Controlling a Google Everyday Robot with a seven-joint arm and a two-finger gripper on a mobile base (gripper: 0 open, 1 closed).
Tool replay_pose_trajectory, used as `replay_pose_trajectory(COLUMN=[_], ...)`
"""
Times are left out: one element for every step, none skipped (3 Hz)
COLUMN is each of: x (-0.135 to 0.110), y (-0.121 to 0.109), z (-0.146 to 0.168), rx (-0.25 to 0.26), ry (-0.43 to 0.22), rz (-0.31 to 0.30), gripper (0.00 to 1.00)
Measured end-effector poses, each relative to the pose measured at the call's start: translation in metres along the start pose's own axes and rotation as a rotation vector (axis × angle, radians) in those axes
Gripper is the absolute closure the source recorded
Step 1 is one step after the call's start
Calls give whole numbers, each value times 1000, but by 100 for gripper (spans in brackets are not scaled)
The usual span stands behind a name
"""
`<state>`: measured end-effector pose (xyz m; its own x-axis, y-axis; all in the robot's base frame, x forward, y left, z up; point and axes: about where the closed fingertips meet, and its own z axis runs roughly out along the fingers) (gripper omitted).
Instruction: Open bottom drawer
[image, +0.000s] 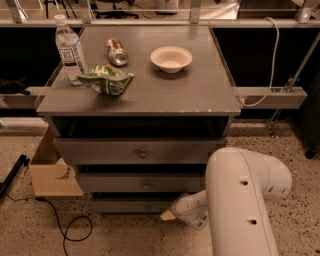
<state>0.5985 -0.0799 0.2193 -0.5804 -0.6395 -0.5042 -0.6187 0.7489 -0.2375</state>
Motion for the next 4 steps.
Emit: replay_pose_trajectory(x=[7, 16, 16, 13], y=[-5, -1, 2, 9], z=[4, 16, 33, 47], rx=[-31, -61, -51, -20], ry=[-9, 25, 65, 74], rz=[41, 50, 32, -7], gripper=[0, 0, 0, 0])
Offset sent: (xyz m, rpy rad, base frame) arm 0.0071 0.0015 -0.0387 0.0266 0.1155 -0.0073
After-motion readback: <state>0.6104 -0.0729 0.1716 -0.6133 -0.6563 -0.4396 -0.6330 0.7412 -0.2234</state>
